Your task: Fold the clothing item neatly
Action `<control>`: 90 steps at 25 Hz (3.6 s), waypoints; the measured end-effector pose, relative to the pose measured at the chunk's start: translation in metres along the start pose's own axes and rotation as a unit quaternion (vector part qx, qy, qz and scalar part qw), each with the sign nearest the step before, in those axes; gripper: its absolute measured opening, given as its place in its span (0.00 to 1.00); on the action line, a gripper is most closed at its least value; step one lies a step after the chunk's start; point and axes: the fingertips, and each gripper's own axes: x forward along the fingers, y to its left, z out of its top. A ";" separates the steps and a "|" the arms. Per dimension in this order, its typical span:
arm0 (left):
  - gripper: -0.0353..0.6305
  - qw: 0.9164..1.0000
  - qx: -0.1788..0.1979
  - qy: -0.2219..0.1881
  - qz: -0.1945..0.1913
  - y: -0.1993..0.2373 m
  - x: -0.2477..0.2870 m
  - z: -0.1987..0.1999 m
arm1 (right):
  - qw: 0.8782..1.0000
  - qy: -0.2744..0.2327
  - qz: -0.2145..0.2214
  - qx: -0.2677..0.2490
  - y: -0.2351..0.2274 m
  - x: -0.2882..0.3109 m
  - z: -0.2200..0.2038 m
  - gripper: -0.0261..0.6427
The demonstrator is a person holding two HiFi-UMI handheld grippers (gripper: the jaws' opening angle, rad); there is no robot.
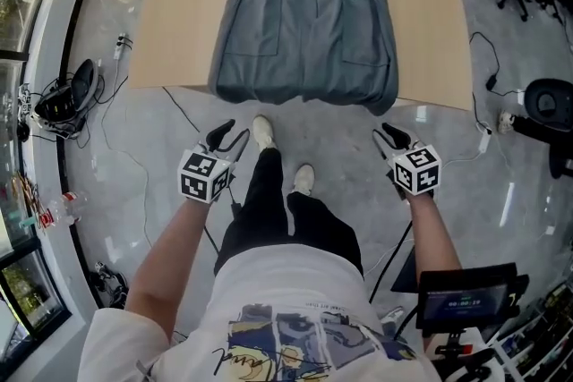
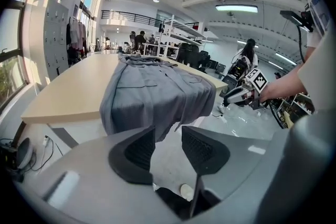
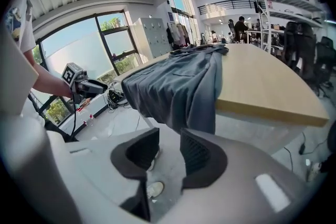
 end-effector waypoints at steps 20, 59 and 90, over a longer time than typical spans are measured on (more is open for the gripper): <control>0.54 0.993 -0.080 0.028 0.076 0.124 0.063 -0.067 | 0.999 0.005 -0.041 0.005 -0.063 0.065 -0.024 0.40; 0.09 0.987 -0.091 -0.022 -0.128 0.043 0.039 -0.020 | 0.998 -0.015 0.052 0.042 0.015 0.032 -0.011 0.06; 0.09 0.940 -0.093 -0.150 -0.291 -0.042 -0.095 0.112 | 0.954 -0.171 0.245 -0.034 0.093 -0.113 0.137 0.06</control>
